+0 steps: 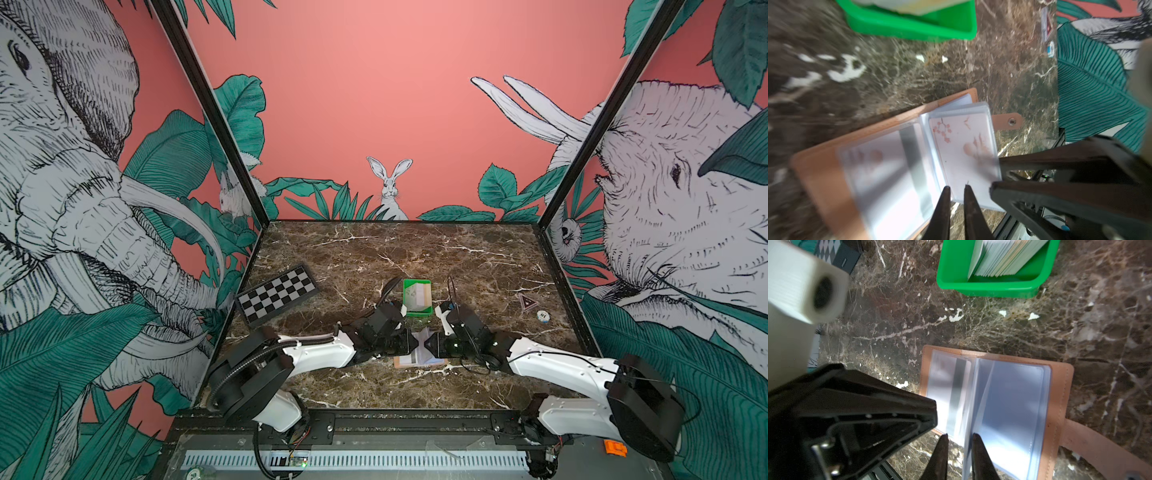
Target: Put the credit cards into the card holder
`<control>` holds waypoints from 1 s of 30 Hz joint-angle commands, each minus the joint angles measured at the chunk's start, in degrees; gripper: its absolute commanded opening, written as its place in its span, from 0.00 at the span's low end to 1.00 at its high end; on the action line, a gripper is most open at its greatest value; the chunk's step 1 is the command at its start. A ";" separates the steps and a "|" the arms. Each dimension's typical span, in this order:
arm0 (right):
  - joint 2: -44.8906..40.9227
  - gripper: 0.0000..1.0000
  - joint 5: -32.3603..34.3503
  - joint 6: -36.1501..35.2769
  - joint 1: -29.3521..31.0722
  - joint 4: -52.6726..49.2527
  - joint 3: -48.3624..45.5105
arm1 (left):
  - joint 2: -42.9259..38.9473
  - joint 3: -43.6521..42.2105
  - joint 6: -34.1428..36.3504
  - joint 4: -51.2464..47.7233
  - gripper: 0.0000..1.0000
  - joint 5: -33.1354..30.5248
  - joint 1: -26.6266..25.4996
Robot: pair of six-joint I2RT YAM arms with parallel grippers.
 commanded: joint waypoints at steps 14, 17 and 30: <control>6.15 0.28 2.84 -0.26 3.47 -0.47 5.65 | -0.64 -4.73 1.12 4.34 0.22 4.15 3.31; 5.74 0.28 4.80 -0.42 3.45 -3.26 5.81 | 1.02 -4.83 0.68 5.89 0.22 4.11 3.31; 4.66 0.38 4.76 -0.36 3.46 -2.76 4.54 | 3.27 -4.41 0.41 7.33 0.22 4.70 3.31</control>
